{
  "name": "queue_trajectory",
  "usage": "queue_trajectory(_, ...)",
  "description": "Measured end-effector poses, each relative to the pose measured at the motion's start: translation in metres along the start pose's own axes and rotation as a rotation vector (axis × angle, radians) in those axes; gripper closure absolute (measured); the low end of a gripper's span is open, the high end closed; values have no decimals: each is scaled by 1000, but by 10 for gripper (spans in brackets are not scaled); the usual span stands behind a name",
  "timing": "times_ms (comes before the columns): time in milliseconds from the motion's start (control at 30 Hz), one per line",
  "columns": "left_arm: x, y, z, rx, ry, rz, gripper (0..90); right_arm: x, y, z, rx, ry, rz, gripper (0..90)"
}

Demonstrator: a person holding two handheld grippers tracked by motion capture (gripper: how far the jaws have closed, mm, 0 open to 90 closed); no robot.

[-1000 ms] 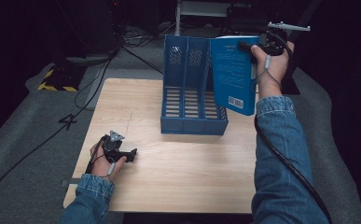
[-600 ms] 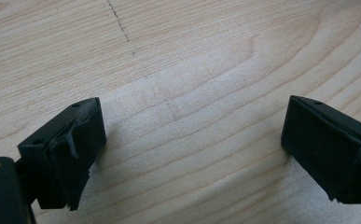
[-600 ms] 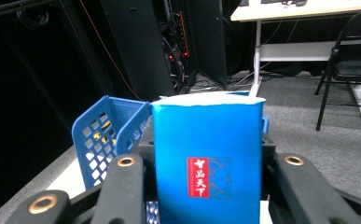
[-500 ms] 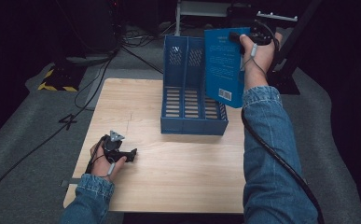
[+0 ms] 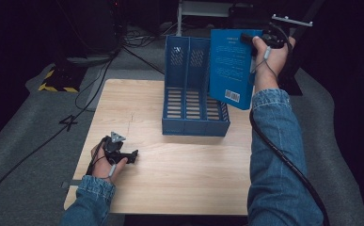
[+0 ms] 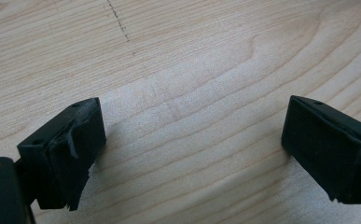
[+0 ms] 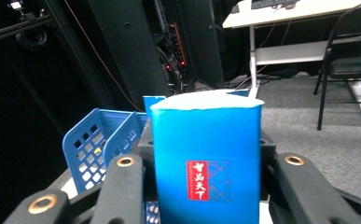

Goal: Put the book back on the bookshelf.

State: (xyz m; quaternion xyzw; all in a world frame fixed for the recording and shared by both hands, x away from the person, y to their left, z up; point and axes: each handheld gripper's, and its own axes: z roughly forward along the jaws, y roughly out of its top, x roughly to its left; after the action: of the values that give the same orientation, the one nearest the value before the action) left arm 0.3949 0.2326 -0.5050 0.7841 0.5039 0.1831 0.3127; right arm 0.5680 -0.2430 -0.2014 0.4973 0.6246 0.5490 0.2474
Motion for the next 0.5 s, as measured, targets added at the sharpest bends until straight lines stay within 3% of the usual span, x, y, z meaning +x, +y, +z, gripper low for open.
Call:
queue_trajectory(200, 0, 0, 1, -9, 4, -3, 66, -10, 1, -9, -20, 16, 22, 605)
queue_trajectory(500, 0, 0, 1, -9, 3, -3, 67, 11, 1, 10, 5, 4, -14, 604)
